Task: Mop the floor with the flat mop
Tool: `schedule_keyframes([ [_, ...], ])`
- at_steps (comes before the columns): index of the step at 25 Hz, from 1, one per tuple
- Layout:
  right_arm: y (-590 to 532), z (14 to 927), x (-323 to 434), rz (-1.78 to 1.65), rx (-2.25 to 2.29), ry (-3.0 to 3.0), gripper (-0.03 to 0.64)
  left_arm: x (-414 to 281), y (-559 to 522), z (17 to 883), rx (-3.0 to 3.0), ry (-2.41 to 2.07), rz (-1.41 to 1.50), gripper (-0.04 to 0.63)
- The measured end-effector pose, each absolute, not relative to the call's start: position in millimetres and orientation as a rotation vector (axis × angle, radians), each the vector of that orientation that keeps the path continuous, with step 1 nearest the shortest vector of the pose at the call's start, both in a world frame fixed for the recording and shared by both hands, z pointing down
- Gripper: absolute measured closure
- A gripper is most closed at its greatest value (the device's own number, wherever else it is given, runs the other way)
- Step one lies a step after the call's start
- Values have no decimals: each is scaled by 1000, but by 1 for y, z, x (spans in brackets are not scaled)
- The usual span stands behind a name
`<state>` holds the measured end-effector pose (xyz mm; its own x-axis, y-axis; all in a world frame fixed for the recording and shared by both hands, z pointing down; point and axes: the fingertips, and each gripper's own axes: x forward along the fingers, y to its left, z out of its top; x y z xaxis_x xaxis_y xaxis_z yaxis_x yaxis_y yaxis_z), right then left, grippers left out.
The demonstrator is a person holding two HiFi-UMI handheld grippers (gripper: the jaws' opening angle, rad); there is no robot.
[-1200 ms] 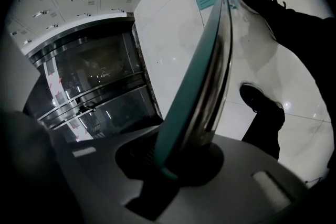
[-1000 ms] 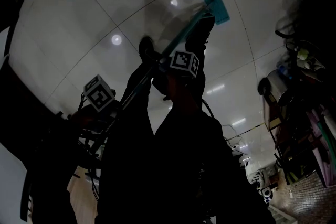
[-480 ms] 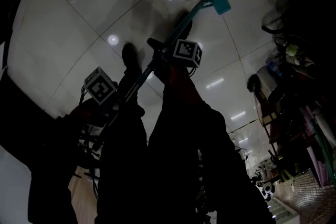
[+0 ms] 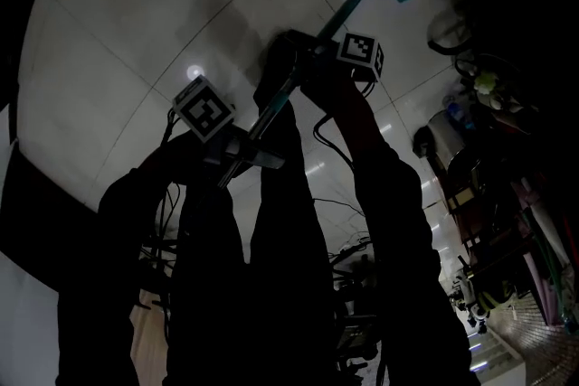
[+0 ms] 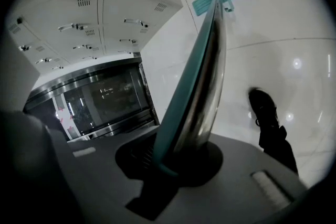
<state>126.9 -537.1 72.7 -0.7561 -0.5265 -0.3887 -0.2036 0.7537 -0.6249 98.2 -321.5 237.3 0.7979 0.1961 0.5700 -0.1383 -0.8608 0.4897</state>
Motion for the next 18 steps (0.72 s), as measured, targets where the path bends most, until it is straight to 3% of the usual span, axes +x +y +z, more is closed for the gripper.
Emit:
schedule_keyframes([
  [5,-554,27,213,-731,-542,2360,545,171,-340,195,2418,17,921,575],
  [9,-558,11,240,-701,-585,2378,540,195,-350,183,2458,0,958,586],
  [18,-540,44,190,-666,-585,2381,540,137,-341,220,2474,-87,1004,584],
])
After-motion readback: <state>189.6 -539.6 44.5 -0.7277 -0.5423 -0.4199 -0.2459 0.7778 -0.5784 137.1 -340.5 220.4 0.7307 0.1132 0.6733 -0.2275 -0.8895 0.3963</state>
